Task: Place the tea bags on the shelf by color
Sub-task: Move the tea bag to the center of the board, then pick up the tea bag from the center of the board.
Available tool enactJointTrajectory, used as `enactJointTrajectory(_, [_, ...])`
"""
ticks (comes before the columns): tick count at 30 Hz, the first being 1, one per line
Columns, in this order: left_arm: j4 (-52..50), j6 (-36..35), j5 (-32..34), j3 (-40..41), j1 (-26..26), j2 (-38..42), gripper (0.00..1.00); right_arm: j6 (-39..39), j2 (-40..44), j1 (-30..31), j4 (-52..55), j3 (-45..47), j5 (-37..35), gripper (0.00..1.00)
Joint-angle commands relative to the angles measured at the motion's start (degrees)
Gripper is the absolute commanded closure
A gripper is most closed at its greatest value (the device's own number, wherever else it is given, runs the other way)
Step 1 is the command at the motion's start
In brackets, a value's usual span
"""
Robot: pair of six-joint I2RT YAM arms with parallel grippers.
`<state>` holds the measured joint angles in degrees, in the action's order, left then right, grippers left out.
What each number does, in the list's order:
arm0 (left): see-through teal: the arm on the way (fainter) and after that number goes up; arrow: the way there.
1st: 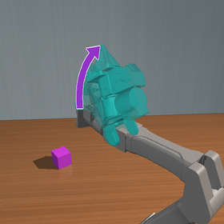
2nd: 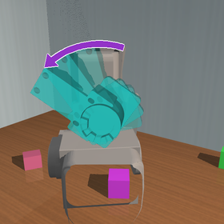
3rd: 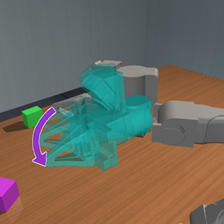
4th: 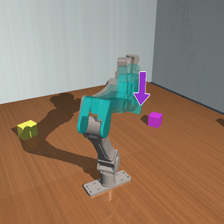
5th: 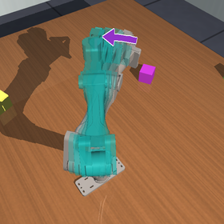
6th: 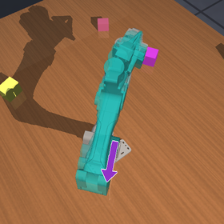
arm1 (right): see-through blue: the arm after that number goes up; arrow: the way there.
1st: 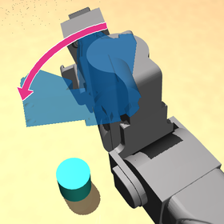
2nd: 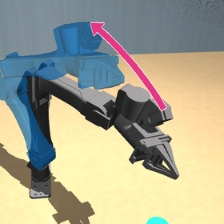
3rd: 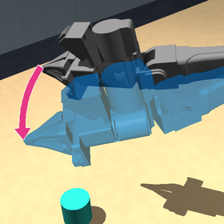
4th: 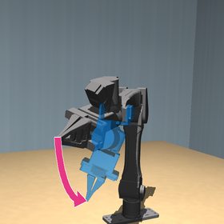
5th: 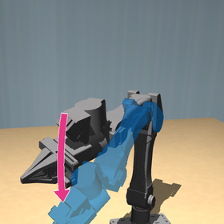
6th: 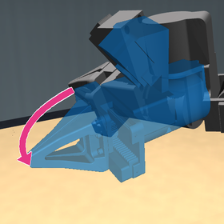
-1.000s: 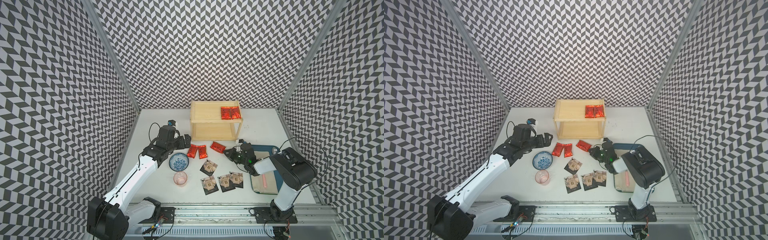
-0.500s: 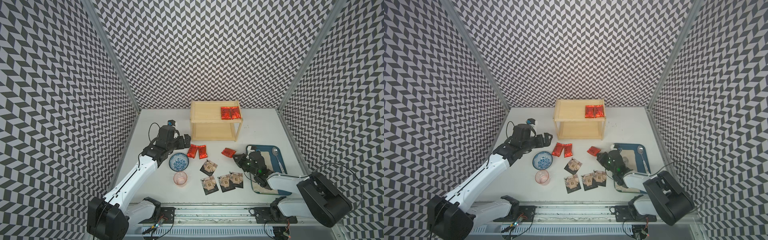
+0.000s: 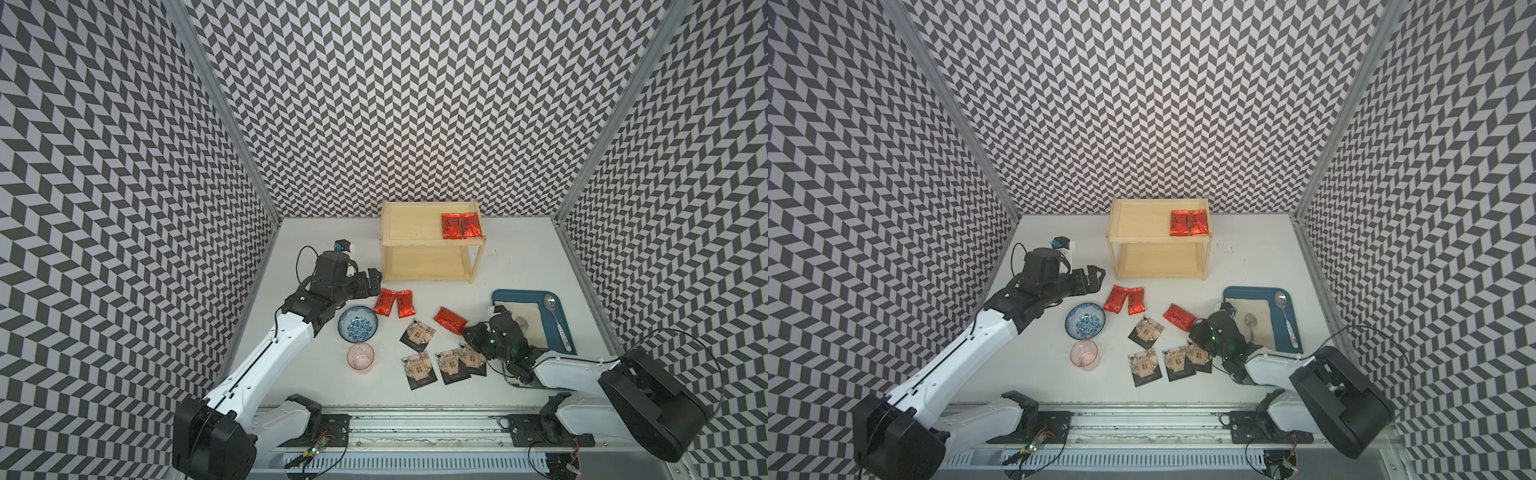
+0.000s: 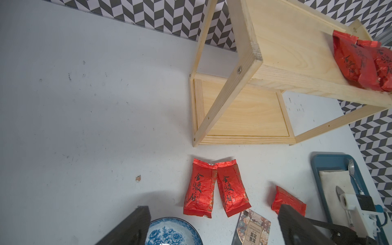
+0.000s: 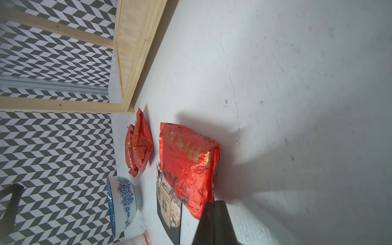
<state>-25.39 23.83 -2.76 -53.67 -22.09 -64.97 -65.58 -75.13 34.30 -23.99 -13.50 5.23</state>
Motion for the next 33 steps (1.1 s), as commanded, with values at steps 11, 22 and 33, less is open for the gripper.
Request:
enactJointTrajectory(11, [0.8,-0.6,-0.8,0.5,0.6,1.2,0.01,23.4,3.3,1.6,23.0,-11.6,-1.9,0.55])
enactJointTrajectory(22, [0.7,-0.6,-1.0,0.5,0.6,1.3,0.01,47.4,-0.6,1.6,29.7,-22.9,-9.9,0.33])
enactJointTrajectory(33, [0.7,-0.6,-1.1,0.7,0.6,1.4,0.01,54.4,-12.3,1.7,30.4,-30.1,-8.1,0.1])
